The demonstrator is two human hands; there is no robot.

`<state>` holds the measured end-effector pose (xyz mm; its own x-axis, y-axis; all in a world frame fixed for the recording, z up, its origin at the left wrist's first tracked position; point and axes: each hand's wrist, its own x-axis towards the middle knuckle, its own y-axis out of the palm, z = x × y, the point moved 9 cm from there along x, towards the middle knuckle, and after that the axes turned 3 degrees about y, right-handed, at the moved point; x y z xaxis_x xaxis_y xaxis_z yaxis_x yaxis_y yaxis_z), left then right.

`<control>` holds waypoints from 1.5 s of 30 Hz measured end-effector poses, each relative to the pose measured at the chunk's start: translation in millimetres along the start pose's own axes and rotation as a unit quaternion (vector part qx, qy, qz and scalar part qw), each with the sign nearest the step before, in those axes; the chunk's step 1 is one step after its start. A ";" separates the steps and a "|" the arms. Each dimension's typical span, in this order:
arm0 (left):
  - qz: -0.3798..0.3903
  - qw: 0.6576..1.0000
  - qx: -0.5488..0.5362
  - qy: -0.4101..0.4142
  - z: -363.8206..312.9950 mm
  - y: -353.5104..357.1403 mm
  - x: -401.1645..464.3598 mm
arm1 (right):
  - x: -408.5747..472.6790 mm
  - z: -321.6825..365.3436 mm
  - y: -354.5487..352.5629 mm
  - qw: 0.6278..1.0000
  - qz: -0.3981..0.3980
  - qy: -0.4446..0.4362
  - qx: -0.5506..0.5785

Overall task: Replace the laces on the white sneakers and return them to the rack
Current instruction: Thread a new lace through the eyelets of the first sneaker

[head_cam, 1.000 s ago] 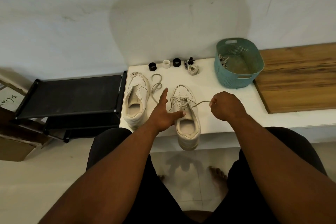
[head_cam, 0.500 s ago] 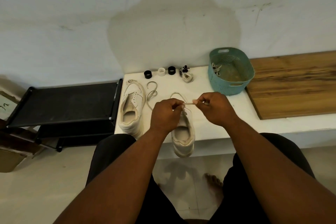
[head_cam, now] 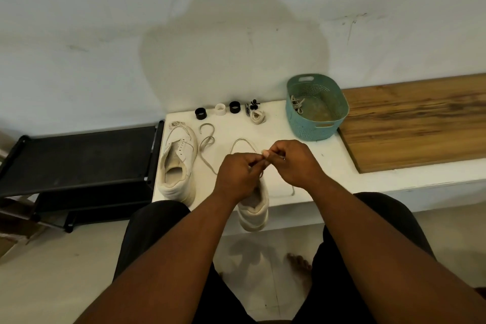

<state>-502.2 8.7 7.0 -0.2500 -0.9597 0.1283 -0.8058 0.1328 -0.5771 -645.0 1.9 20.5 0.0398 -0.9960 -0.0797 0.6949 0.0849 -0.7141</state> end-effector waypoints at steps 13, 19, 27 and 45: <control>-0.227 0.951 -0.071 -0.200 71.0 -67.7 -7.8 | 1.7 -28.9 -49.9 0.996 -0.029 0.052 0.072; -0.233 0.942 -0.081 -0.229 80.5 -72.3 -10.0 | 0.5 -37.5 -50.6 0.914 -0.053 0.100 0.389; -0.183 0.951 -0.149 -0.199 74.9 -59.9 -2.7 | -3.0 -29.5 -68.7 0.706 -0.114 0.033 0.698; 0.052 0.968 -0.019 -0.244 69.9 -39.4 -28.6 | 3.0 11.7 41.7 0.995 0.019 -0.060 0.083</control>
<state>-425.7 13.7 -30.3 -0.0557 -0.9422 -0.3304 -0.8109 0.2357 -0.5356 -607.5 2.2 -1.4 0.1471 -0.9890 -0.0140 0.8001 0.1273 -0.5863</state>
